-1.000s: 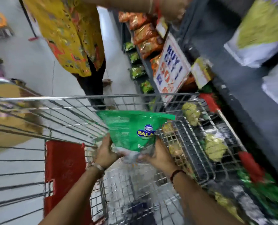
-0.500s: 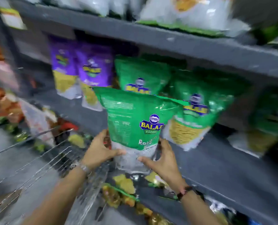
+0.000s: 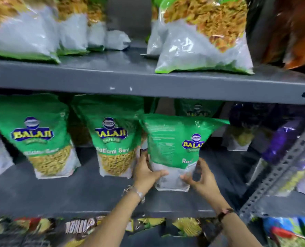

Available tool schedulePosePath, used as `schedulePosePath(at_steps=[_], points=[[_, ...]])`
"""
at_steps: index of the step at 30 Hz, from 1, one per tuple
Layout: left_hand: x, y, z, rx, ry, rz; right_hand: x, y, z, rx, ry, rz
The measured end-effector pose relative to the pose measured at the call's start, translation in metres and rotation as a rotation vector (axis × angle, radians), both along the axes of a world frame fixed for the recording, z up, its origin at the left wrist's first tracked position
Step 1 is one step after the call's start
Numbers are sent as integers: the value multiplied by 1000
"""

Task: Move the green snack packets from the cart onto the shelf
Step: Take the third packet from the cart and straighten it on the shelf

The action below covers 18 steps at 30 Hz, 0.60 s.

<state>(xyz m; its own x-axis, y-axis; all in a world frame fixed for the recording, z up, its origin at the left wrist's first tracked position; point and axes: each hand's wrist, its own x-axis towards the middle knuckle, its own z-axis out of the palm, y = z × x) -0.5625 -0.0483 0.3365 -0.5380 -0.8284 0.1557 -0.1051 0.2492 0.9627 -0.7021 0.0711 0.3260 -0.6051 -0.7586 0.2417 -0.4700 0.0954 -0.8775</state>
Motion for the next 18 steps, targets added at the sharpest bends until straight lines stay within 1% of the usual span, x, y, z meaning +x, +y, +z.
schedulePosePath(at_steps=[2, 4, 6, 8, 9, 10, 11, 12, 14, 15, 17, 18], points=[[-18, 3, -7, 84, 49, 7, -14, -5, -10, 11, -33, -23], [-30, 6, -13, 133, 104, 69, -23, -10, -16, 6, -71, -46], [-38, 13, -19, 107, 105, 174, -27, -12, -21, -7, -81, -72], [-41, 23, -24, 36, 101, 208, -28, -11, -24, -35, -99, -68], [-42, 27, -27, 15, 103, 173, -29, -11, -27, -45, -129, -60], [-41, 28, -29, 13, 101, 118, -27, -9, -27, -42, -118, -56], [-41, 27, -31, 25, 94, 52, -28, -7, -28, -27, -98, -50], [-41, 24, -33, 41, 80, -16, -27, -4, -25, -26, -120, -27], [-40, 16, -34, 73, 31, -135, -31, 2, -28, -74, -245, 18], [-41, 14, -35, 78, 3, -180, -30, 4, -27, -110, -372, 39], [-43, 13, -34, 52, -79, -205, -23, 10, -24, -178, -572, 49], [-45, 13, -33, 32, -115, -179, -18, 13, -22, -190, -648, 60]])
